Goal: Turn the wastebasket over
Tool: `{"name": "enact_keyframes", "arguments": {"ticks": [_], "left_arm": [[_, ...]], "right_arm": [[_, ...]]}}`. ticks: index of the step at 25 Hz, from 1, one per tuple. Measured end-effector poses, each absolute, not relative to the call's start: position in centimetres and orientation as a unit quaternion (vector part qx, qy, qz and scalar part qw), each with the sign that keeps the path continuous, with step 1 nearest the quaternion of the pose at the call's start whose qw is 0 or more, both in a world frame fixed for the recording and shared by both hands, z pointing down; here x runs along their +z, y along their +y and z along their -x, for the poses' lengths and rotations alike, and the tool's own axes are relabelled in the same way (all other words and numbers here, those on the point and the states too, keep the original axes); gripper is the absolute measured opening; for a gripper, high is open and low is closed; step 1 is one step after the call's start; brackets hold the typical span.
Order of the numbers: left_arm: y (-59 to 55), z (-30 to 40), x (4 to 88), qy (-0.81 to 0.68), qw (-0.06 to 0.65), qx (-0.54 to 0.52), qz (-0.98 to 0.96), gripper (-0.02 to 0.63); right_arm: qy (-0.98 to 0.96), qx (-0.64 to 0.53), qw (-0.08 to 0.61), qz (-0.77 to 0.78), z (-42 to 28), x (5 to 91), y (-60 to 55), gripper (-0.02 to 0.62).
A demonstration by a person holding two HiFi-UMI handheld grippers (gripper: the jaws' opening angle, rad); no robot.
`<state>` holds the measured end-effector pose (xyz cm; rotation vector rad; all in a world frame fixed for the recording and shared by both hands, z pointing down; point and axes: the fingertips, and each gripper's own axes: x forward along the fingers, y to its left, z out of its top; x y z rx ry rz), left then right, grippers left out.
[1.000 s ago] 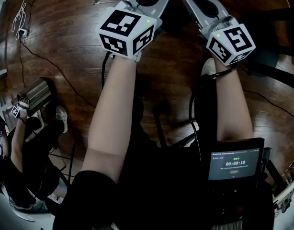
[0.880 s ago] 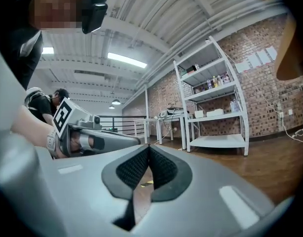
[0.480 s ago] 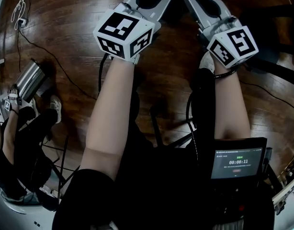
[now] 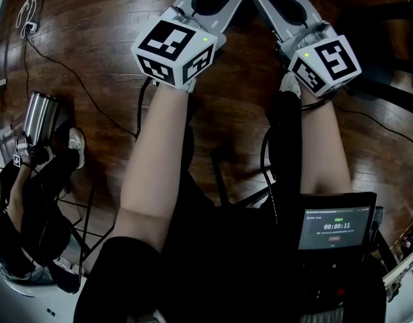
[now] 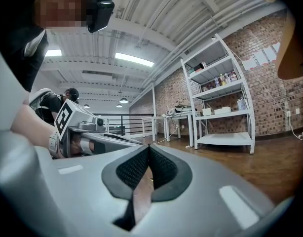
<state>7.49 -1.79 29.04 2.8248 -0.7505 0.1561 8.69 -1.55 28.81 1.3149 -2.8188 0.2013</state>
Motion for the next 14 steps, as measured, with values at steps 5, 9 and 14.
{"name": "enact_keyframes", "arguments": {"ticks": [5,9,14], "left_arm": [[-1.7,-7.24,29.15,-0.259,0.109,0.053,-0.958,0.003],[-1.62,-7.3,29.14,-0.262,0.109,0.052,-0.958,0.003],[-1.67,-7.44,28.96,-0.259,0.123,0.042,-0.957,0.003]], "right_arm": [[-0.907,0.063,0.011,-0.416,-8.42,28.94,-1.19,0.009],[-0.908,0.064,0.01,-0.415,-8.43,29.01,-1.07,0.009],[-0.909,0.066,0.015,-0.411,-8.17,29.28,-1.11,0.009]]}}
